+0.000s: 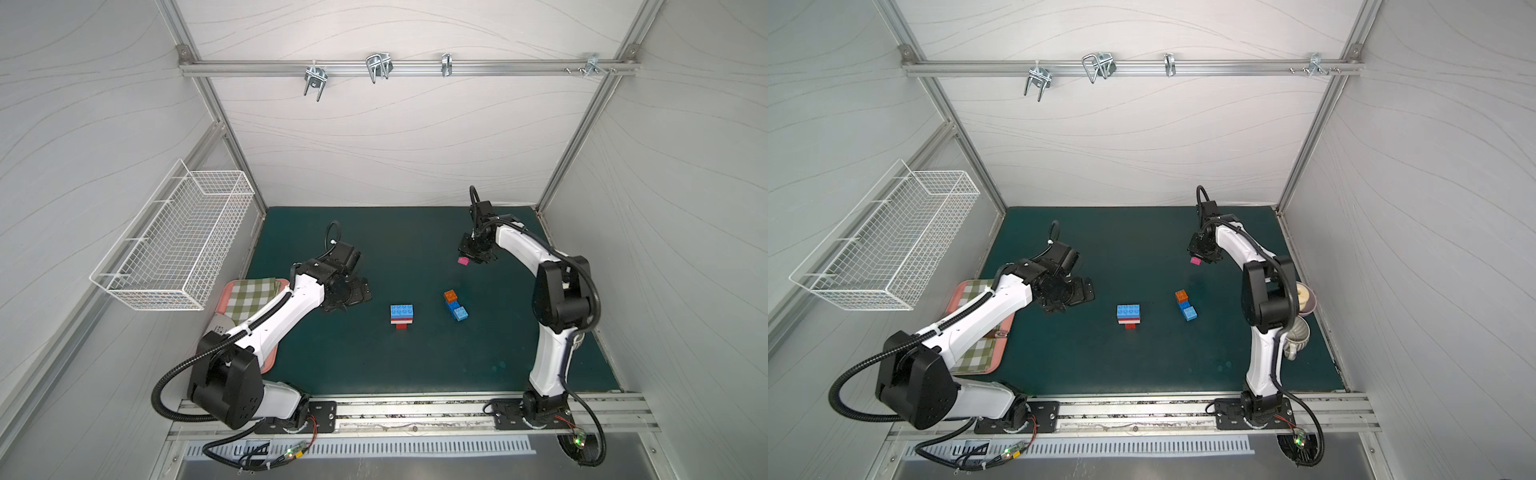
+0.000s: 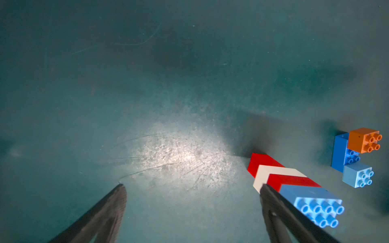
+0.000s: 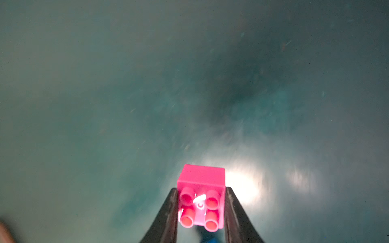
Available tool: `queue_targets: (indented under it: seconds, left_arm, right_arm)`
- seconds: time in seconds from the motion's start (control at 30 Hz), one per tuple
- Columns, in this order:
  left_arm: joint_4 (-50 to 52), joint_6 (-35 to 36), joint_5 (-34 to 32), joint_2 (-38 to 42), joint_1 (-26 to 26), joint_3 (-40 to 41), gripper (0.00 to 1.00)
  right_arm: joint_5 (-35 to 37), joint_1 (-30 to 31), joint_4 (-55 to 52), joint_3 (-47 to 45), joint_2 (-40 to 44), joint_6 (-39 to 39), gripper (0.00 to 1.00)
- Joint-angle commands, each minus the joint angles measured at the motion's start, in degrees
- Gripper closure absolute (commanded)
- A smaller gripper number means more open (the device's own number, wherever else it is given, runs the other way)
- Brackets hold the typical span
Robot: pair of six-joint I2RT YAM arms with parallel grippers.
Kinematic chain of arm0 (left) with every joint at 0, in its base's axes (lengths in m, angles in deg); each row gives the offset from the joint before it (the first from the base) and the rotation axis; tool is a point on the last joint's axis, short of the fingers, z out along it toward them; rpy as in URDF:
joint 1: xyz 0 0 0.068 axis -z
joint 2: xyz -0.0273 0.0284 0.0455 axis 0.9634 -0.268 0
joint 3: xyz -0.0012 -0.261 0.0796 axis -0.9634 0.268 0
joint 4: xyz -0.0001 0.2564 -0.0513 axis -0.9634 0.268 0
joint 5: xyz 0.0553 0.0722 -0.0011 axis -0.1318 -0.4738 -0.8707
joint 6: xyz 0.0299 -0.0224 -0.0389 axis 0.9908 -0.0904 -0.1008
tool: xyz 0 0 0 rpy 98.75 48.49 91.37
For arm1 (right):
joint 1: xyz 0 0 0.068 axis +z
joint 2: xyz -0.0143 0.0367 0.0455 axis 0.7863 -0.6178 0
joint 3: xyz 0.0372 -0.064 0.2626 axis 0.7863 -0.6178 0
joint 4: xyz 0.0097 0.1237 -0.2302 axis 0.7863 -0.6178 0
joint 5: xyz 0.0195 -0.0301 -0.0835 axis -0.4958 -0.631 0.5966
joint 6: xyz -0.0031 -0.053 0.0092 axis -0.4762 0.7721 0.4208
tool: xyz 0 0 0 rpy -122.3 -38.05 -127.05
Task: Assemble a carrot with lego
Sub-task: Pick up the lego brick from the center of the board, then assemble the lego brick with the lego brick.
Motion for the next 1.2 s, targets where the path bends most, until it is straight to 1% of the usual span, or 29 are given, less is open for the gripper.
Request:
queue_targets:
  seconds: [0.0, 0.13, 0.3, 0.43, 0.6, 0.97, 1.17]
  left_arm:
    - [-3.73, 1.34, 2.52, 2.26, -1.89, 1.83, 0.01]
    - [-6.18, 2.13, 5.31, 4.01, -3.66, 4.55, 0.01]
    - [-9.83, 3.25, 10.19, 5.9, -5.3, 7.91, 0.01]
    - [-11.44, 4.11, 12.25, 6.98, -6.0, 9.47, 0.01]
    - [-11.4, 5.37, 13.06, 8.05, -7.02, 10.5, 0.01]
    - [-11.23, 7.12, 13.79, 8.11, -9.0, 11.51, 0.01]
    - [-11.2, 8.01, 14.38, 7.61, -9.66, 11.29, 0.01]
  right_arm:
    - [-1.69, 3.99, -3.56, -3.45, 7.18, -1.18, 0.76]
    - [-1.57, 9.38, -5.51, -8.07, 13.99, -4.01, 0.76]
    - [1.47, 18.99, -8.71, -10.36, 19.49, -7.75, 0.75]
    - [3.48, 26.06, -10.62, -10.25, 20.28, -10.74, 0.75]
    - [6.2, 33.08, -11.38, -8.26, 17.58, -12.81, 0.75]
    - [10.55, 39.86, -10.5, -3.53, 10.72, -13.27, 0.73]
    - [12.1, 41.46, -9.82, -1.01, 7.68, -13.02, 0.73]
